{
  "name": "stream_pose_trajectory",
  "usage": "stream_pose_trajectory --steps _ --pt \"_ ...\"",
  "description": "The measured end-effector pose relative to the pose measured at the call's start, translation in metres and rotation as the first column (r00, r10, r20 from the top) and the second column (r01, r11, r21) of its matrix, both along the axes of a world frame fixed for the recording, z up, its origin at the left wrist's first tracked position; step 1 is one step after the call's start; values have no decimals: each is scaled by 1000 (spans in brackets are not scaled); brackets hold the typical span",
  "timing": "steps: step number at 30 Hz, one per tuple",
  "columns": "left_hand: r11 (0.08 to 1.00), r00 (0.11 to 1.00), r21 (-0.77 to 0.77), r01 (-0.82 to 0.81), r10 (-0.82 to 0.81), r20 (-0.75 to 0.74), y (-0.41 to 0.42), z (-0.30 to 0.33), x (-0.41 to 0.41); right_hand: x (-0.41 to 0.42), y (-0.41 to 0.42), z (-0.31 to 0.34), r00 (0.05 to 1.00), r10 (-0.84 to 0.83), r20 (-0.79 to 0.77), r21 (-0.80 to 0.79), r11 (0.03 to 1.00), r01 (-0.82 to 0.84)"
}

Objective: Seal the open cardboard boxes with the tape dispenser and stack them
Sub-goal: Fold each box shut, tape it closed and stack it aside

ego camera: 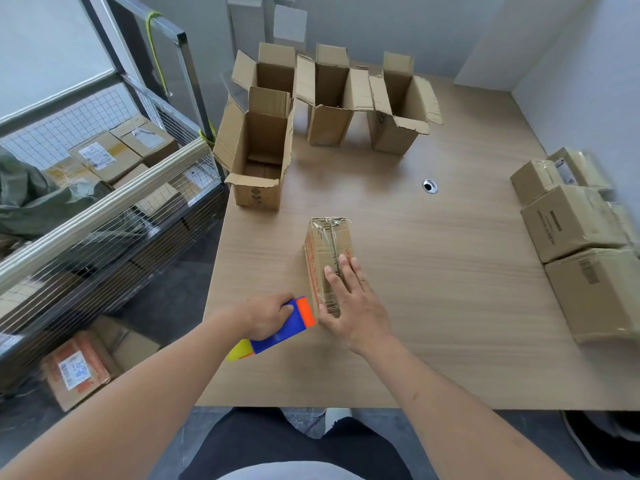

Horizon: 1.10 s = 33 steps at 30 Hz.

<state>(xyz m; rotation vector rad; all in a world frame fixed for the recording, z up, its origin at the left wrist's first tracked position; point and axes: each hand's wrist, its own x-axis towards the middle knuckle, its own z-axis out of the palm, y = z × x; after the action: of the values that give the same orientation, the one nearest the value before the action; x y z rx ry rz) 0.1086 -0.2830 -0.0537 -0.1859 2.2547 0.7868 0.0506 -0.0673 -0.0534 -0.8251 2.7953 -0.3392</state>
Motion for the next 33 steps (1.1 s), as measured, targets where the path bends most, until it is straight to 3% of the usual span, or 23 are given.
stream_pose_trajectory --steps 4,10,14,17,23,28,33 --pt "996 1000 -93 -3 5 22 -22 -13 16 2 -5 4 1000 -20 15 20 1000 19" --pt "970 967 -222 -102 44 -250 -16 -31 33 9 -11 -2 997 -50 -61 61 997 54" --pt "947 949 -311 -76 -27 -314 -8 -47 40 9 -9 -9 990 -7 -143 93 995 21" --pt "943 939 -329 -51 -67 -337 -6 -59 44 8 -7 -16 985 22 -169 142 990 2" --pt "944 909 -318 -85 -57 -413 -7 -49 46 7 -4 -19 989 5 -148 73 997 5" --pt "984 791 -147 -105 -7 -612 7 -17 30 -5 10 -5 990 41 132 -48 998 -35" --pt "992 544 -122 23 -114 -831 38 7 10 -20 33 14 947 129 295 -177 981 -78"
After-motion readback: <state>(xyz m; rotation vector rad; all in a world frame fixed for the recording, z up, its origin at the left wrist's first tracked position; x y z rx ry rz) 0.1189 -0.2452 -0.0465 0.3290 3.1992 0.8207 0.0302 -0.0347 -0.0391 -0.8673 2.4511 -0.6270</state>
